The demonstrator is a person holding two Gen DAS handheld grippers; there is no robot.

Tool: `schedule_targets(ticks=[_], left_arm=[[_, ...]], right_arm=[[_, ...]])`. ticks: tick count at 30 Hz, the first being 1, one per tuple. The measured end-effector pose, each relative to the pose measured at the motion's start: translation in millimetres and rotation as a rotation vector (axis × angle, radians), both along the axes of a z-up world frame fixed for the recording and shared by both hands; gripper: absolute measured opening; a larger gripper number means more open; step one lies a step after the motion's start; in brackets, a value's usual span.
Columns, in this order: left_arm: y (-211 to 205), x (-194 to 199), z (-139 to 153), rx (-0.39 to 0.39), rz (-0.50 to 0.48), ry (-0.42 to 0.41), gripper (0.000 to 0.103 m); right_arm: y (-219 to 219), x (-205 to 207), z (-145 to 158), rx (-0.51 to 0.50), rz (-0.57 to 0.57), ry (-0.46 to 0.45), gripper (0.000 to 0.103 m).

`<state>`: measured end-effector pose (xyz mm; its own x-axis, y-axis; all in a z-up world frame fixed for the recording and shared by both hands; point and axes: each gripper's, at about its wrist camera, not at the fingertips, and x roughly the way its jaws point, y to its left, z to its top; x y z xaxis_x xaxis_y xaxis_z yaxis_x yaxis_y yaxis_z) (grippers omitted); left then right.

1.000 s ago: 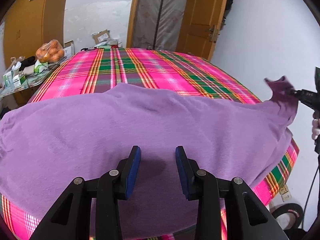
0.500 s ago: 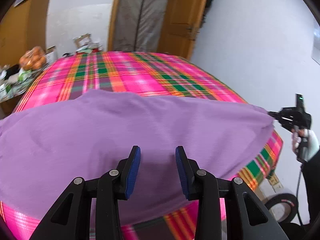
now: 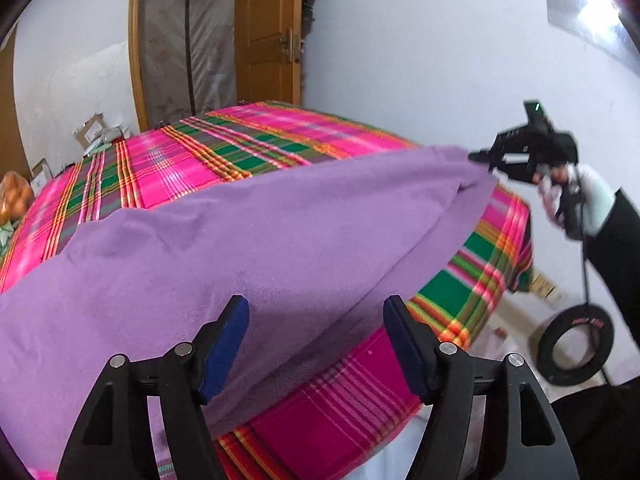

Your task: Fold clothes

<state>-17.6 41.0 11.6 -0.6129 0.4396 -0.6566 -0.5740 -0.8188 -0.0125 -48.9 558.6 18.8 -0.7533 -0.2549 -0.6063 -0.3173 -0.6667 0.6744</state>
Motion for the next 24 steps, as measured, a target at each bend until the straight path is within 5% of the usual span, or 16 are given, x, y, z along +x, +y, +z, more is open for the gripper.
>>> schedule_targets(ticks=[6, 12, 18, 24], left_arm=[[-3, -7, -2, -0.023, 0.035, -0.004, 0.068], [2, -10, -7, -0.07, 0.036, -0.002, 0.05], [1, -11, -3, -0.056, 0.026, 0.003, 0.012], [-9, -13, 15, 0.029, 0.04, 0.026, 0.006]], right_arm=[[2, 0, 0, -0.014, 0.0, 0.007, 0.01], [5, 1, 4, -0.023, -0.008, 0.026, 0.01], [5, 0, 5, -0.026, -0.021, 0.047, 0.003], [6, 0, 23, -0.04, -0.012, 0.106, 0.003]])
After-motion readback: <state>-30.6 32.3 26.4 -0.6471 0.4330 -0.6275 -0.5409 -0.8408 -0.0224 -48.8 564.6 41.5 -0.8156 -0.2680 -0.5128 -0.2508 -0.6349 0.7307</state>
